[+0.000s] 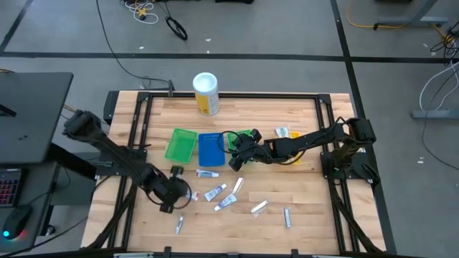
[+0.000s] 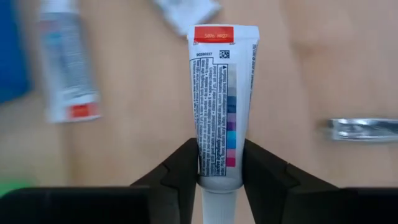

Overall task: Pick & Place Travel size toiletries
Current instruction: Put the purple and white toothpaste into the left green bin

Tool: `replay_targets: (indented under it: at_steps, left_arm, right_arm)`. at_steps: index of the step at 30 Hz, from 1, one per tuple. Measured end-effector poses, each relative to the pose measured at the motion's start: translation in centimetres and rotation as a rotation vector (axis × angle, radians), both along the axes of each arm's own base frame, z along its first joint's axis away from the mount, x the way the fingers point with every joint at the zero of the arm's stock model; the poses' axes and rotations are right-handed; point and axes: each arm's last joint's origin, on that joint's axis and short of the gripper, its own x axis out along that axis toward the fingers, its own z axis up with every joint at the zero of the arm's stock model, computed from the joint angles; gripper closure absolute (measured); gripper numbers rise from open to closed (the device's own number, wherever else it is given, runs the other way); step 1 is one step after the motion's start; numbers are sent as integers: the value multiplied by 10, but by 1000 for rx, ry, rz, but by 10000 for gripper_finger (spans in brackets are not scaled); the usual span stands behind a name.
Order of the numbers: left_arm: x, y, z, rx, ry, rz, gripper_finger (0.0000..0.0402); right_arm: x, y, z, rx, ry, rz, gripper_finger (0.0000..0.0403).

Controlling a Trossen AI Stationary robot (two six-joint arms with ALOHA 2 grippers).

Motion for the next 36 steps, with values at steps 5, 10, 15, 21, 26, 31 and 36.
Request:
replay_targets:
  at_steps: [5, 10, 15, 21, 26, 31, 36]
  left_arm:
    - [-8, 30, 25, 17, -64, 216, 284]
    - [-17, 66, 47, 22, -141, 444, 281]
    - [-22, 98, 58, 9, -170, 630, 281]
    - [-20, 123, 50, 21, -76, 805, 285]
    - [-11, 133, 38, 21, 6, 842, 286]
    - [-2, 142, 22, 47, 93, 890, 286]
    - [13, 150, 6, 30, 132, 893, 284]
  right_arm:
    - [0, 0, 0, 0, 0, 0, 199]
    - [0, 0, 0, 0, -1, 0, 199]
    - [0, 0, 0, 2, 0, 1, 199]
    - [0, 1, 0, 22, 2, 23, 199]
    - [0, 1, 0, 22, 2, 24, 199]
    - [0, 1, 0, 22, 5, 24, 199]
    - [0, 1, -1, 22, 6, 24, 199]
